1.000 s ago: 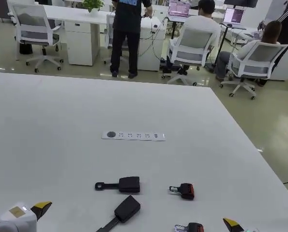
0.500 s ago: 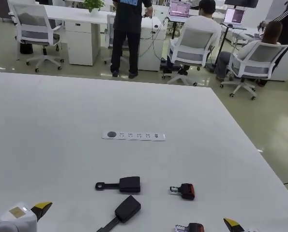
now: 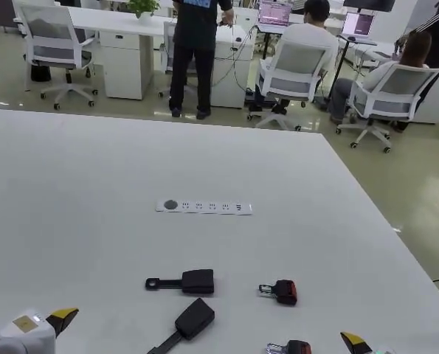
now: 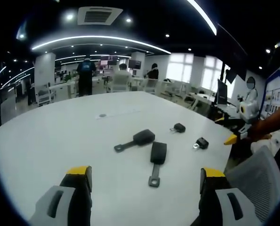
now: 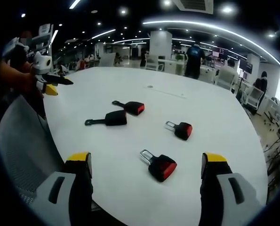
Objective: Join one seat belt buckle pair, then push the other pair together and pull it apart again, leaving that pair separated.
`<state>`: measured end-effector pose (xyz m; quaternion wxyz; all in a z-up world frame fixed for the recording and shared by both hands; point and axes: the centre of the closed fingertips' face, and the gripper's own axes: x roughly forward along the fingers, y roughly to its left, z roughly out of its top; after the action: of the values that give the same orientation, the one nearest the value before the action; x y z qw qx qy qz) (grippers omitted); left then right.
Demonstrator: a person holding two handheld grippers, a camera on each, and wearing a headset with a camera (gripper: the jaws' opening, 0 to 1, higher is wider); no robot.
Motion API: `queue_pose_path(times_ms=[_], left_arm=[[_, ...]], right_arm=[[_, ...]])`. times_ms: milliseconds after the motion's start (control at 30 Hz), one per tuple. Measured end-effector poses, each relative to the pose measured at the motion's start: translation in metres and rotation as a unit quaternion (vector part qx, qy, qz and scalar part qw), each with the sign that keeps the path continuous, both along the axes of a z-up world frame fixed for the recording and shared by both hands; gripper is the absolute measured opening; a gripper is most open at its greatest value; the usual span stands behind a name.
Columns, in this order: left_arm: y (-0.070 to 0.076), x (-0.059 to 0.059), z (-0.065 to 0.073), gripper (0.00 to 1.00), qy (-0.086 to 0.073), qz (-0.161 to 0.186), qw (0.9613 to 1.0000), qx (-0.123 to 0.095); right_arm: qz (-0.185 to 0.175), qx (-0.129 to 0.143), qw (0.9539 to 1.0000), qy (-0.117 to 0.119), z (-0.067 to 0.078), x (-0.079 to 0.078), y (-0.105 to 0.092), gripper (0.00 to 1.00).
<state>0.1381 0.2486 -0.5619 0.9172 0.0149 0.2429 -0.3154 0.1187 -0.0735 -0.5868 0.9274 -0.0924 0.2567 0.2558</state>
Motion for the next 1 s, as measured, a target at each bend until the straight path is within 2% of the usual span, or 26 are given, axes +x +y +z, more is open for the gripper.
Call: queue_pose_path(times_ms=[300, 467, 1000], left_arm=[[0.0000, 0.0019, -0.0008, 0.98, 0.001, -0.001, 1.0000, 0.000], [0.0008, 0.0026, -0.0023, 0.98, 0.002, -0.002, 1.0000, 0.000], [-0.0038, -0.0006, 0.0001, 0.98, 0.003, -0.005, 1.0000, 0.003]], right_arm=[[-0.004, 0.003, 1.0000, -0.001, 0.0018, 0.0002, -0.0006, 0.97], [-0.004, 0.003, 1.0000, 0.000, -0.0027, 0.0011, -0.0031, 0.97], [-0.003, 0.001, 1.0000, 0.003, -0.0052, 0.0019, -0.0042, 0.97]])
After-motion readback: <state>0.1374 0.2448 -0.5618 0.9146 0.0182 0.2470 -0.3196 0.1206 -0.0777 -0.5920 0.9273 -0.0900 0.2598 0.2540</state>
